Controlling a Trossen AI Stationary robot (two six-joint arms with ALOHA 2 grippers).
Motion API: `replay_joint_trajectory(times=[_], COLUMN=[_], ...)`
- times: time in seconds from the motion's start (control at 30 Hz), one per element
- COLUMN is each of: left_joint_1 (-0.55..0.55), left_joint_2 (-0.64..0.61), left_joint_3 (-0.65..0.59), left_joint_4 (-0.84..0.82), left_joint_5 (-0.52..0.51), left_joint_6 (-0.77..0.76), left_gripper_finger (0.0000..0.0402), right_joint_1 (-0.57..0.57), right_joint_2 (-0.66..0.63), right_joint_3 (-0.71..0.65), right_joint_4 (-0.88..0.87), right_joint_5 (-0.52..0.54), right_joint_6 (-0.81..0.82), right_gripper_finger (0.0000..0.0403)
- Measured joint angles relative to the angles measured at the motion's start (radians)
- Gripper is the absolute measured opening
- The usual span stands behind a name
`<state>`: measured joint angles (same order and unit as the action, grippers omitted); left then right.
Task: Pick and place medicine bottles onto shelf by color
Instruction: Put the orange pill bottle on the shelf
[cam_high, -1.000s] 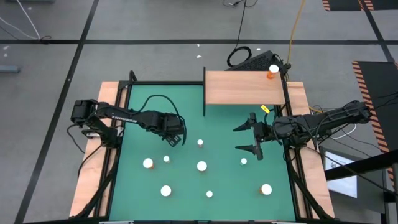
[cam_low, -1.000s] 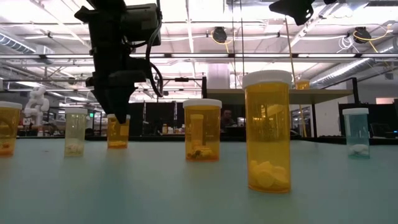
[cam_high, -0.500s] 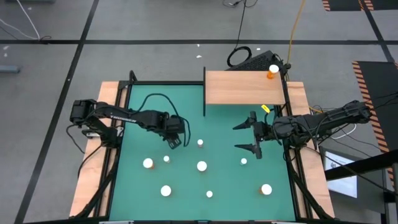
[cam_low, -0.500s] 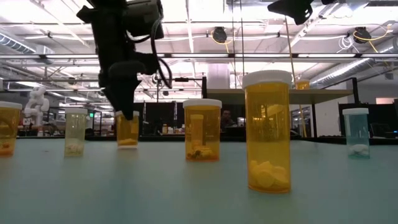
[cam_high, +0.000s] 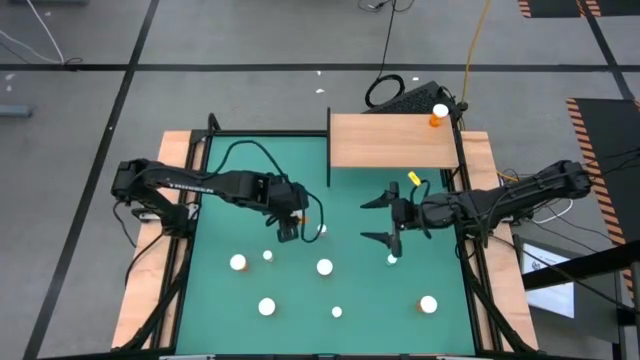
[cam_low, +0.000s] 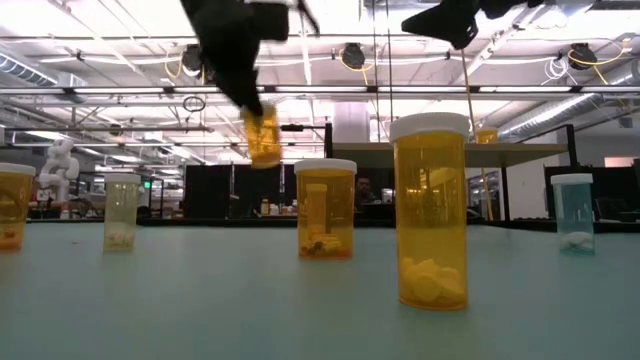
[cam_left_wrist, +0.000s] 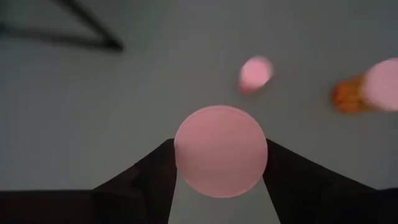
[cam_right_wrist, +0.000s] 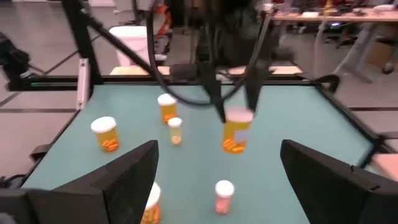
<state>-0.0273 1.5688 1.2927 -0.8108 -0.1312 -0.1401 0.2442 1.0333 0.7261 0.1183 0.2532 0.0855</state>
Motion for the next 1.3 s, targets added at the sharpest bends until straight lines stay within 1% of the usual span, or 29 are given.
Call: replay_joint_trajectory(times=[0.1, 0.23, 0.37, 0.5, 0.57, 0.63, 0.9, 1.2, 1.3], left_joint_1=[-0.026, -0.065, -0.094, -0.114, -0.121, -0.126, -0.128, -0.133, -0.133], left_joint_2=[0.000, 0.000, 0.000, 0.000, 0.000, 0.000, 0.000, 0.000, 0.000], left_joint_3=[0.064, 0.125, 0.164, 0.170, 0.170, 0.170, 0.170, 0.170, 0.170], left_joint_4=[0.001, 0.011, 0.044, 0.097, 0.124, 0.137, 0.159, 0.171, 0.172], left_joint_5=[0.000, 0.000, -0.001, -0.001, -0.001, -0.001, -0.001, 0.000, 0.029], left_joint_6=[0.109, 0.295, 0.457, 0.590, 0.647, 0.695, 0.862, 1.021, 1.072], left_gripper_finger=[0.0214, 0.0219, 0.0217, 0.0217, 0.0217, 0.0216, 0.0216, 0.0216, 0.0216], right_joint_1=[-0.012, -0.033, -0.056, -0.082, -0.097, -0.108, -0.152, -0.204, -0.211], right_joint_2=[0.038, 0.076, 0.113, 0.155, 0.178, 0.201, 0.287, 0.337, 0.350], right_joint_3=[0.000, 0.000, 0.000, 0.000, 0.000, 0.000, 0.000, 0.000, 0.000], right_joint_4=[0.017, 0.047, 0.075, 0.117, 0.137, 0.166, 0.301, 0.344, 0.388], right_joint_5=[-0.062, -0.144, -0.153, -0.158, -0.204, -0.253, -0.360, -0.391, -0.458], right_joint_6=[0.025, 0.060, 0.088, 0.114, 0.116, 0.116, 0.129, 0.120, 0.102], right_gripper_finger=[0.0334, 0.0334, 0.0334, 0.0334, 0.0334, 0.0334, 0.0334, 0.0334, 0.0334])
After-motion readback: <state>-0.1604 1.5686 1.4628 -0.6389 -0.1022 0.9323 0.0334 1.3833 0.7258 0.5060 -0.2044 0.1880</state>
